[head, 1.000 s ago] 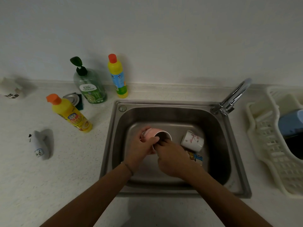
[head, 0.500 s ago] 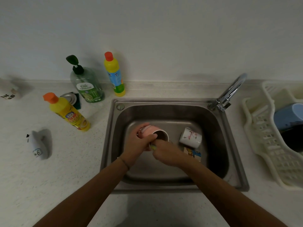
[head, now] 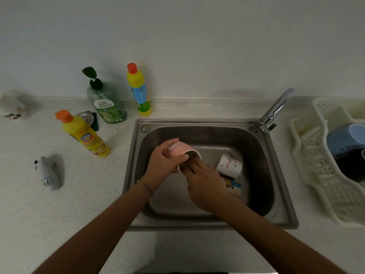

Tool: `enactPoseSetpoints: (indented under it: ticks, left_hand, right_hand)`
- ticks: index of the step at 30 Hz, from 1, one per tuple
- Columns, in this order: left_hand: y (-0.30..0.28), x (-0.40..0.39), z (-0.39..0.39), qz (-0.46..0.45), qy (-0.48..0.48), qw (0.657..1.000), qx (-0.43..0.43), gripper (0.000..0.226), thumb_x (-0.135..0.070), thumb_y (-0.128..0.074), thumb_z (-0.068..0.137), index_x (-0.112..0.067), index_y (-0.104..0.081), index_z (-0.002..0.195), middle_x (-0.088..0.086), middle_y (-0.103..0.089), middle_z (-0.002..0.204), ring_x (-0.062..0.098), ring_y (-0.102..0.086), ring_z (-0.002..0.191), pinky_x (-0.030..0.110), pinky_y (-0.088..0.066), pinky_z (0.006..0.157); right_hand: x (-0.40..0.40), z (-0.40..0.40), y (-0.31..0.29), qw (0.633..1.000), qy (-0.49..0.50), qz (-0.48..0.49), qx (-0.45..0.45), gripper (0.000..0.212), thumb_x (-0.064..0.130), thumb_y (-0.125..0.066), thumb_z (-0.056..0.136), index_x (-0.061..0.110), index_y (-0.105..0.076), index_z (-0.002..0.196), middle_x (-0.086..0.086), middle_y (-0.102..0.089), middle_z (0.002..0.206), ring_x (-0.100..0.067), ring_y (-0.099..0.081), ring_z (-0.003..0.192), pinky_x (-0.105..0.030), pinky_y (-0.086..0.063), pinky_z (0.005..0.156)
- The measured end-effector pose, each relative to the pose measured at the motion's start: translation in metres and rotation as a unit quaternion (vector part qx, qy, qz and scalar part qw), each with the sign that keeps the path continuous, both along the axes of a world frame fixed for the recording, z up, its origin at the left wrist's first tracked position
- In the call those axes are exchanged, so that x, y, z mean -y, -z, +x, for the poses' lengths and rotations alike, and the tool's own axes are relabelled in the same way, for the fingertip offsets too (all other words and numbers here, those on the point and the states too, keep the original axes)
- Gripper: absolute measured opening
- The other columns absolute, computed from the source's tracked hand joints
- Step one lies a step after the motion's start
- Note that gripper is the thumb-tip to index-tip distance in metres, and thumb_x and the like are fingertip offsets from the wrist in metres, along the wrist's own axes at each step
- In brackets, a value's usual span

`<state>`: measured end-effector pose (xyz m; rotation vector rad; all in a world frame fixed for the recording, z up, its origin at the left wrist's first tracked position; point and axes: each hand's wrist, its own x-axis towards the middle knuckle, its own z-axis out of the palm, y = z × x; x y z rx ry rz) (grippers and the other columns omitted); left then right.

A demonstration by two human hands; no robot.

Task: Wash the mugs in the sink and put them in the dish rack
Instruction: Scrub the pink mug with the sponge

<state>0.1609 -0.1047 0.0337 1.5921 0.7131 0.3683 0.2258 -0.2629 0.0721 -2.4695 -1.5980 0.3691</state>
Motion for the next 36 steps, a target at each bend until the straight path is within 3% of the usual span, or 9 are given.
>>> enactPoseSetpoints:
  ticks: [5, 9, 14, 18, 19, 22, 26, 30, 36]
  left_hand:
    - [-0.007, 0.014, 0.003, -0.035, -0.025, 0.999, 0.002, 0.063, -0.038, -0.085, 0.075, -0.027, -0.064, 0.133, -0.005, -0.060, 0.131, 0.019, -0.059, 0.120, 0.038, -0.062, 0.086]
    - [-0.009, 0.004, -0.002, -0.067, 0.005, 0.998, -0.008, 0.051, -0.014, -0.081, 0.085, -0.029, -0.064, 0.131, -0.003, -0.054, 0.130, 0.025, -0.057, 0.119, 0.037, -0.065, 0.068]
    - [-0.011, 0.020, 0.004, -0.125, -0.053, 0.990, -0.023, 0.052, -0.027, -0.084, 0.082, -0.028, -0.066, 0.130, 0.006, -0.057, 0.134, 0.025, -0.062, 0.115, 0.037, -0.064, 0.075]
    - [-0.013, 0.011, 0.000, -0.123, -0.037, 0.991, -0.034, 0.051, -0.017, -0.083, 0.084, -0.027, -0.066, 0.131, 0.004, -0.057, 0.131, 0.025, -0.062, 0.113, 0.042, -0.065, 0.069]
    - [-0.013, 0.013, 0.000, -0.120, -0.032, 0.992, -0.032, 0.051, -0.018, -0.084, 0.083, -0.029, -0.067, 0.130, 0.004, -0.057, 0.132, 0.026, -0.061, 0.115, 0.044, -0.065, 0.071]
    - [-0.016, 0.016, 0.004, -0.131, -0.021, 0.990, -0.053, 0.048, -0.021, -0.083, 0.083, -0.031, -0.068, 0.128, 0.006, -0.057, 0.133, 0.028, -0.063, 0.114, 0.040, -0.065, 0.069]
    - [-0.020, 0.004, 0.003, -0.112, 0.044, 0.989, -0.086, 0.052, -0.024, -0.083, 0.084, -0.032, -0.065, 0.131, -0.002, -0.053, 0.130, 0.025, -0.061, 0.109, 0.038, -0.065, 0.067]
    - [-0.020, 0.017, 0.009, -0.140, -0.006, 0.986, -0.088, 0.046, -0.026, -0.084, 0.083, -0.032, -0.070, 0.126, 0.001, -0.062, 0.127, 0.023, -0.065, 0.106, 0.036, -0.063, 0.062]
    - [-0.028, -0.002, 0.006, -0.193, 0.081, 0.971, -0.112, 0.050, -0.035, -0.084, 0.082, -0.032, -0.067, 0.129, 0.005, -0.064, 0.132, 0.031, -0.067, 0.113, 0.051, -0.064, 0.074]
  right_hand:
    - [-0.020, -0.012, -0.014, 0.969, 0.130, 0.062, -0.203, 0.040, 0.018, -0.056, 0.097, 0.016, -0.054, 0.137, -0.005, -0.065, 0.124, -0.020, -0.063, 0.109, -0.029, -0.051, 0.088]
    - [-0.001, 0.005, 0.003, 1.000, -0.009, -0.006, -0.007, 0.063, 0.020, -0.063, 0.091, 0.022, -0.038, 0.150, -0.003, -0.042, 0.154, -0.021, -0.044, 0.136, -0.038, -0.047, 0.104]
    - [-0.020, -0.012, -0.002, 0.972, 0.141, 0.085, -0.168, 0.042, 0.011, -0.062, 0.091, 0.014, -0.057, 0.132, -0.005, -0.068, 0.116, -0.017, -0.065, 0.101, -0.015, -0.048, 0.076]
    - [-0.002, 0.002, 0.008, 1.000, -0.001, 0.011, -0.014, 0.065, 0.017, -0.064, 0.089, 0.019, -0.039, 0.149, -0.005, -0.043, 0.152, -0.022, -0.044, 0.135, -0.038, -0.048, 0.104]
    - [-0.003, 0.000, 0.008, 0.999, 0.026, 0.009, -0.040, 0.065, 0.017, -0.064, 0.089, 0.018, -0.039, 0.149, -0.005, -0.043, 0.152, -0.021, -0.043, 0.136, -0.037, -0.048, 0.103]
    - [-0.012, -0.009, -0.004, 0.986, 0.092, 0.041, -0.133, 0.042, 0.013, -0.059, 0.093, 0.014, -0.055, 0.134, -0.006, -0.065, 0.124, -0.021, -0.063, 0.108, -0.033, -0.054, 0.089]
    - [0.002, 0.003, 0.010, 1.000, -0.006, 0.007, -0.030, 0.051, 0.011, -0.061, 0.091, 0.016, -0.049, 0.141, -0.006, -0.056, 0.141, -0.023, -0.054, 0.126, -0.039, -0.052, 0.099]
    - [-0.012, -0.012, 0.002, 0.978, 0.145, 0.066, -0.135, 0.033, 0.012, -0.060, 0.090, 0.014, -0.060, 0.123, -0.004, -0.069, 0.111, -0.020, -0.066, 0.096, -0.034, -0.056, 0.084]
    - [0.002, 0.010, 0.006, 0.999, -0.020, 0.027, 0.008, 0.039, 0.016, -0.066, 0.090, 0.016, -0.055, 0.127, -0.006, -0.068, 0.114, -0.024, -0.065, 0.096, -0.041, -0.058, 0.081]
